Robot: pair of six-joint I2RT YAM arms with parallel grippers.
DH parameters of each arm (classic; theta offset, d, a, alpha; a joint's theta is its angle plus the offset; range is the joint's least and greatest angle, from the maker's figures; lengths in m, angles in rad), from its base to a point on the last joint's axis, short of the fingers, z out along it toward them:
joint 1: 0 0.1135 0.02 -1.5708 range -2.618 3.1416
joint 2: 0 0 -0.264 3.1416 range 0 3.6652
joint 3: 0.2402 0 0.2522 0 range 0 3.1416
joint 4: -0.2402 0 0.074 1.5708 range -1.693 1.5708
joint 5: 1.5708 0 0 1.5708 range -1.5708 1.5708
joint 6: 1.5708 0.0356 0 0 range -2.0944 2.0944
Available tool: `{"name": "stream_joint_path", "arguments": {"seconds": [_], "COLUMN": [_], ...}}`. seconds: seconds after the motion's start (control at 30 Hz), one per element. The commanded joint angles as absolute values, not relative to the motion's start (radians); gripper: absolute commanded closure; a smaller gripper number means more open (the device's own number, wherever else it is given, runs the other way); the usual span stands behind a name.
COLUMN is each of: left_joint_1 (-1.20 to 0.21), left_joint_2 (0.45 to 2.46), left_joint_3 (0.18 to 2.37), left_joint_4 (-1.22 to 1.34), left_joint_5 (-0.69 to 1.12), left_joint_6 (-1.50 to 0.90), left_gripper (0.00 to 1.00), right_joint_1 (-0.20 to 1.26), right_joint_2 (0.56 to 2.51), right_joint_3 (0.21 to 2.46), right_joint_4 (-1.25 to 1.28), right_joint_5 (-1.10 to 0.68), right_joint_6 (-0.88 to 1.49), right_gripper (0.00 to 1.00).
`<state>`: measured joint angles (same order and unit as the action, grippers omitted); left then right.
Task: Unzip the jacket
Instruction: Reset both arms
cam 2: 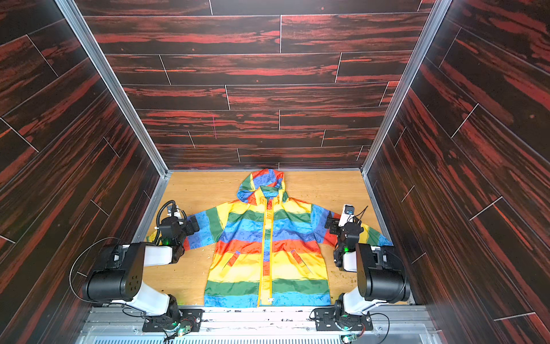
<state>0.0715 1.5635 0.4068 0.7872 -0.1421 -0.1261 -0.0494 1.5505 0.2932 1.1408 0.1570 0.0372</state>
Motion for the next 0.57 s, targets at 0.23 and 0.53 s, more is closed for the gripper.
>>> {"name": "stream_joint_path", "arguments": {"seconds": [0.23, 0.53], "left_joint_1": [0.067, 0.067], "left_joint_2": [1.535, 1.537], "left_joint_3": [0.420, 0.423], "left_joint_4": [0.817, 0.815], "left_joint_5": [-0.158, -0.158], "left_joint_6": [-0.113, -0.113], "left_gripper": [0.00, 0.00], "right_joint_1": [-0.051, -0.062], "right_joint_2": [1.565, 1.562], "right_joint_3": [0.301, 0.305], "right_joint_4": [1.158, 1.147], "right_joint_5": [0.133, 0.107], "right_joint_6": [0.048, 0.054], "right_gripper": [0.01, 0.01]}}
